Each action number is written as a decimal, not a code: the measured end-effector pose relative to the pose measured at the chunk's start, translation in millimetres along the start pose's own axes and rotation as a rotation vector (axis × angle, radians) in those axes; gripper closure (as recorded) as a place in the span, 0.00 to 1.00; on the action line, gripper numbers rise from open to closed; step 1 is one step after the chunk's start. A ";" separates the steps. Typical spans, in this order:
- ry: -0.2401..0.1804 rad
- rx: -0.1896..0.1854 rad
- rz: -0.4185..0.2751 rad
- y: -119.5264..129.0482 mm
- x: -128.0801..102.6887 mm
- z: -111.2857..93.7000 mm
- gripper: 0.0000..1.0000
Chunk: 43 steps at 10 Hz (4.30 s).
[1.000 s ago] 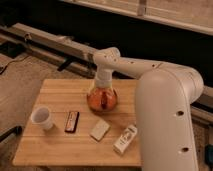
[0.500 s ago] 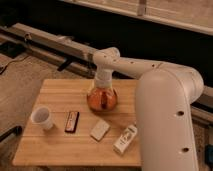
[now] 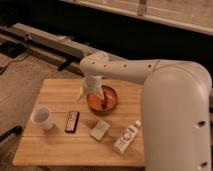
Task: Place the eraser in the ceramic cup
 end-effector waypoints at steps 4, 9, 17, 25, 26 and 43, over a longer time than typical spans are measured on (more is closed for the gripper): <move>-0.033 0.009 -0.118 100.1 48.0 13.4 0.20; -0.009 0.115 -0.185 140.1 45.6 56.9 0.20; 0.031 0.141 -0.131 111.0 25.7 87.3 0.20; 0.081 0.151 -0.081 107.4 23.6 135.7 0.20; 0.091 0.157 -0.074 105.6 23.5 139.8 0.20; 0.034 -0.017 -0.112 110.1 5.0 12.8 1.00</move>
